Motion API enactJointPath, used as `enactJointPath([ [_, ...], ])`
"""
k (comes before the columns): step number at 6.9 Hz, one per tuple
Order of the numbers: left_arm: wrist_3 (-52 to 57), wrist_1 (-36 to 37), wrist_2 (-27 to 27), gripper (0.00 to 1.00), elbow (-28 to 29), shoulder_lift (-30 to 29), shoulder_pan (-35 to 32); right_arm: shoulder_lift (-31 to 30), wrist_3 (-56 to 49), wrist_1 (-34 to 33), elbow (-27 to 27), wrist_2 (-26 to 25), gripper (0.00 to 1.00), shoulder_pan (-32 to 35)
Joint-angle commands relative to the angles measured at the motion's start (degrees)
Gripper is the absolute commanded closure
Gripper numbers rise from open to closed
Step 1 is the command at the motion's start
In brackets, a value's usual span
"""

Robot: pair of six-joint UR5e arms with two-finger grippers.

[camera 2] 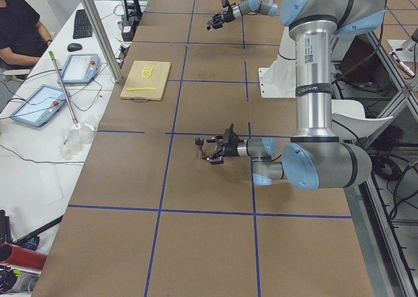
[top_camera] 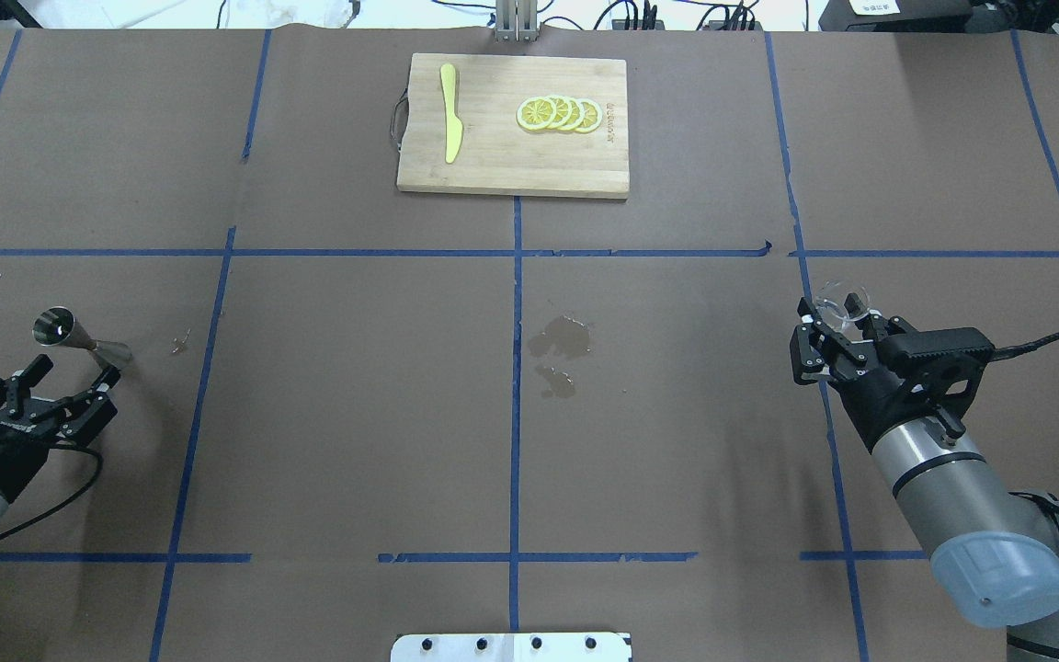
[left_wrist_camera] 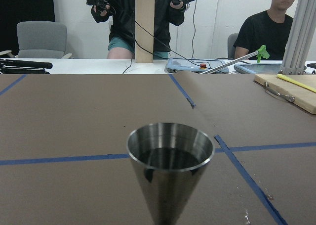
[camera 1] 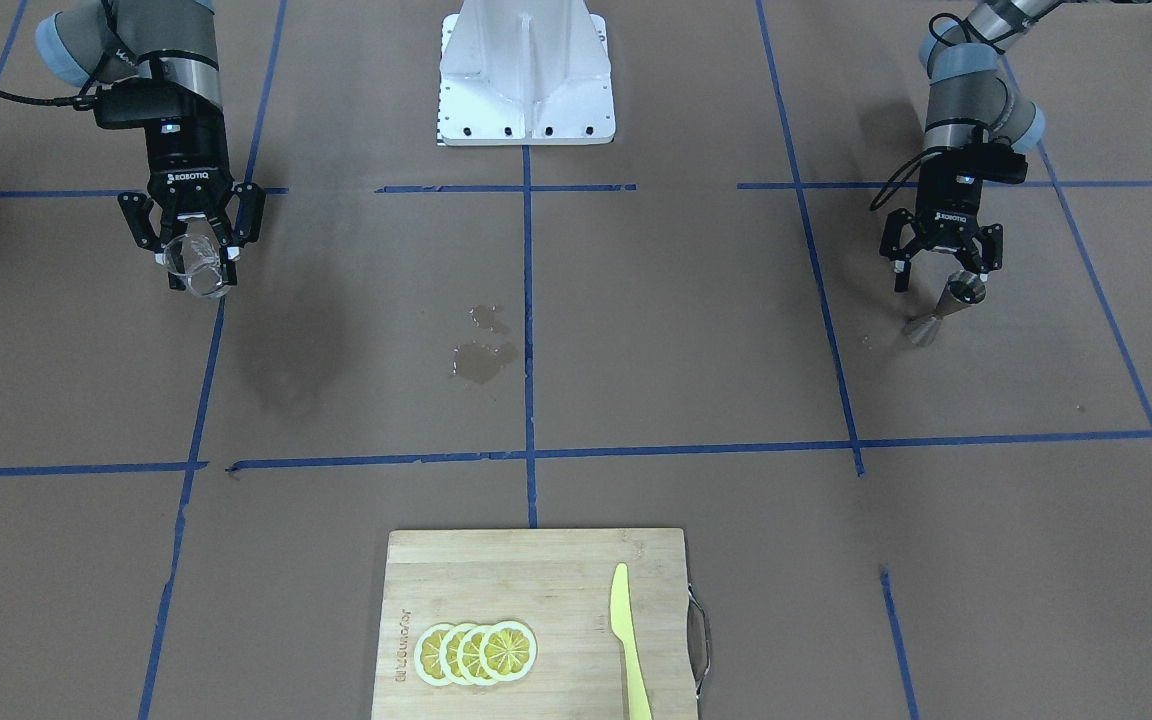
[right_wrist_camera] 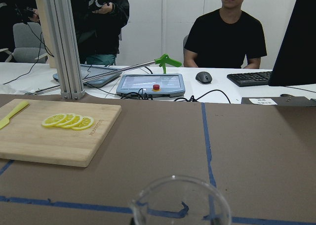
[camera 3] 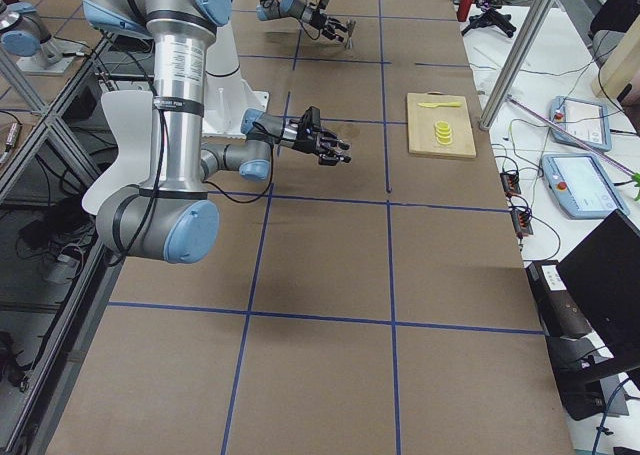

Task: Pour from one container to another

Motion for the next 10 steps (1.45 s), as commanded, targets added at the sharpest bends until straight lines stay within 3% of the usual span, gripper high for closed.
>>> enactJointPath([
  [1,0.0,-2.7,1.8,0.00,-0.5,2.9,3.1,0.0,0.1,0.0,0.1,-0.1,1.00,0.0],
  [4,-0.1,-7.0,7.4,0.00,-0.4,6.0,11.1,0.0,0.0,0.0,0.3,-0.1,1.00,0.0],
  [7,-0.4,-16.9,7.5,0.00,0.2,14.4,11.2,0.0,0.0,0.0,0.2,-0.1,1.00,0.0],
  [9,-6.2,-17.9,7.3,0.00,2.6,14.9,10.4,0.0,0.0,0.0,0.0,0.0,1.00,0.0],
  [10,-6.4,-17.7,4.6,0.00,2.4,14.8,7.2,0.0,0.0,-0.1,-0.1,0.0,1.00,0.0],
])
